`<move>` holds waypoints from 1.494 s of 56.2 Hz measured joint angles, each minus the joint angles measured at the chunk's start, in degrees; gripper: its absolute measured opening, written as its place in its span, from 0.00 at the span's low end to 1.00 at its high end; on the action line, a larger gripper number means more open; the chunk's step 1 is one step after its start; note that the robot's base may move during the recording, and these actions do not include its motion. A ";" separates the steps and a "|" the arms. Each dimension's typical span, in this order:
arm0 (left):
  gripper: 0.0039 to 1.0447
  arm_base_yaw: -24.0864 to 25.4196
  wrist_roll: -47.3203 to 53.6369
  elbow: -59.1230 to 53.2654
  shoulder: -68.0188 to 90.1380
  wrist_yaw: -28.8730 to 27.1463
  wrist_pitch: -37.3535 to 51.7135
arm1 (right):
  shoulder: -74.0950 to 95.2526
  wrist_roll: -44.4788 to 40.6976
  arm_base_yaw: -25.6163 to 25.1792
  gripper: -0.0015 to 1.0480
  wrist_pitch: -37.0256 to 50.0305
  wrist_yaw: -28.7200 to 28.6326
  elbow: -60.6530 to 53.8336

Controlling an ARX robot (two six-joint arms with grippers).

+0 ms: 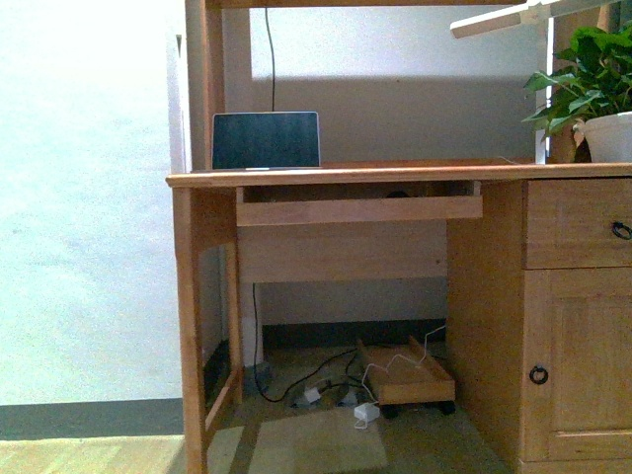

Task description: Place mouse

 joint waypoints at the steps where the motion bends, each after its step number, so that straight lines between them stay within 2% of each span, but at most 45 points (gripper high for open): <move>1: 0.93 0.00 -0.02 0.00 0.00 0.00 0.00 | 0.00 0.00 0.00 0.93 0.00 0.00 0.00; 84: 0.93 0.00 -0.02 0.00 0.00 0.00 0.00 | 0.00 0.00 0.00 0.93 0.00 0.00 0.00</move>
